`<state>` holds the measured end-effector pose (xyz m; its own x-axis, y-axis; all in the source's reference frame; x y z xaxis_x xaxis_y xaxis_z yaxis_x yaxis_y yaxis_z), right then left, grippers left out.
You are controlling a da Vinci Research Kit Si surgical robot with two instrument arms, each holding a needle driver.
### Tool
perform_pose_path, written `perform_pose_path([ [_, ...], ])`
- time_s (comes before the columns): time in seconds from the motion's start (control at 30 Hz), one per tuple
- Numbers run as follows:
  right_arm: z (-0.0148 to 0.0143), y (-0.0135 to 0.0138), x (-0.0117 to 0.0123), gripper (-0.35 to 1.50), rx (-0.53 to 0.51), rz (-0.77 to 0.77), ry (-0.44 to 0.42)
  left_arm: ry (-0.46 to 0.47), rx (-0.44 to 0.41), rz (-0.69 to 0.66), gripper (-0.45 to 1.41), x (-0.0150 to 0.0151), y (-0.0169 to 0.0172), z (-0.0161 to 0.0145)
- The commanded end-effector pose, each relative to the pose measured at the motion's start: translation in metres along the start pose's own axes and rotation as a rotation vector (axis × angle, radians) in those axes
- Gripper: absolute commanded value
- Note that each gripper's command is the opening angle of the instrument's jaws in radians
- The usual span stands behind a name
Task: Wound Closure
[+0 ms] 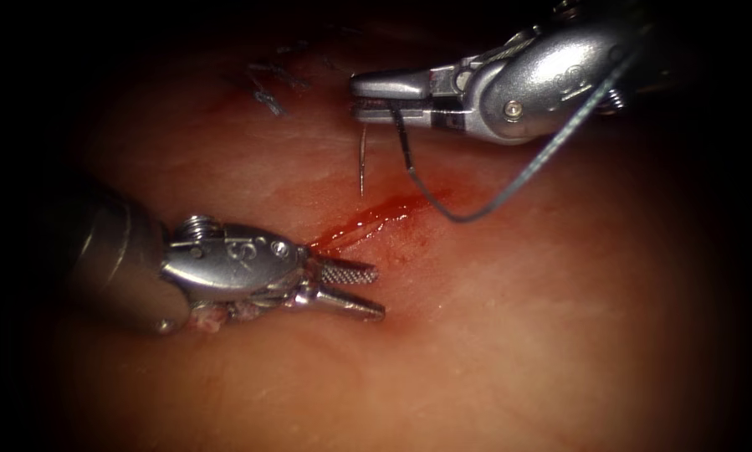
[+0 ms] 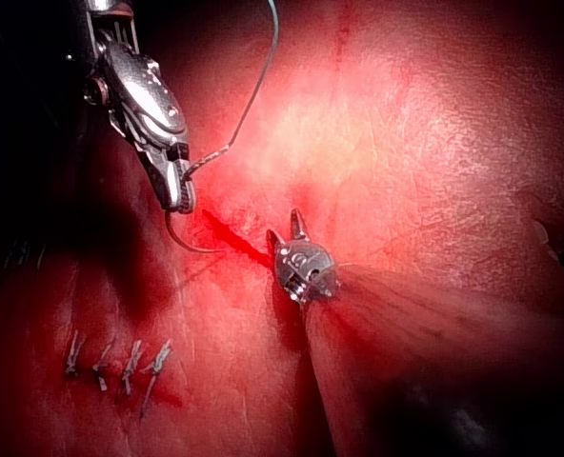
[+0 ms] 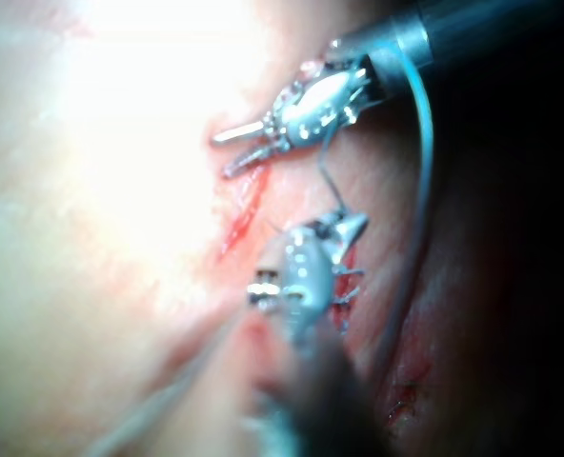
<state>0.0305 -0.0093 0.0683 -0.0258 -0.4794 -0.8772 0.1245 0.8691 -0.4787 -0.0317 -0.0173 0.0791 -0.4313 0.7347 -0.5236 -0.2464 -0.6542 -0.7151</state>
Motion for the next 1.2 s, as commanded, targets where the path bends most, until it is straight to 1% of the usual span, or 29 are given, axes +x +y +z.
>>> perform_pose_path([
  [0.03,0.0009,-0.0002,-0.0003,-0.35,0.0,-0.009,0.003,0.0,-0.002,-0.001,0.04,-0.0005,0.0001,0.0007],
  [0.47,0.0011,-0.0007,-0.0008,-0.35,0.006,-0.064,0.013,-0.003,-0.006,-0.002,0.06,-0.0003,0.0004,-0.0004],
  [1.2,0.0019,-0.0008,0.0002,-0.35,0.006,-0.079,0.043,-0.007,-0.006,0.0,0.03,-0.0004,0.0002,-0.0005],
])
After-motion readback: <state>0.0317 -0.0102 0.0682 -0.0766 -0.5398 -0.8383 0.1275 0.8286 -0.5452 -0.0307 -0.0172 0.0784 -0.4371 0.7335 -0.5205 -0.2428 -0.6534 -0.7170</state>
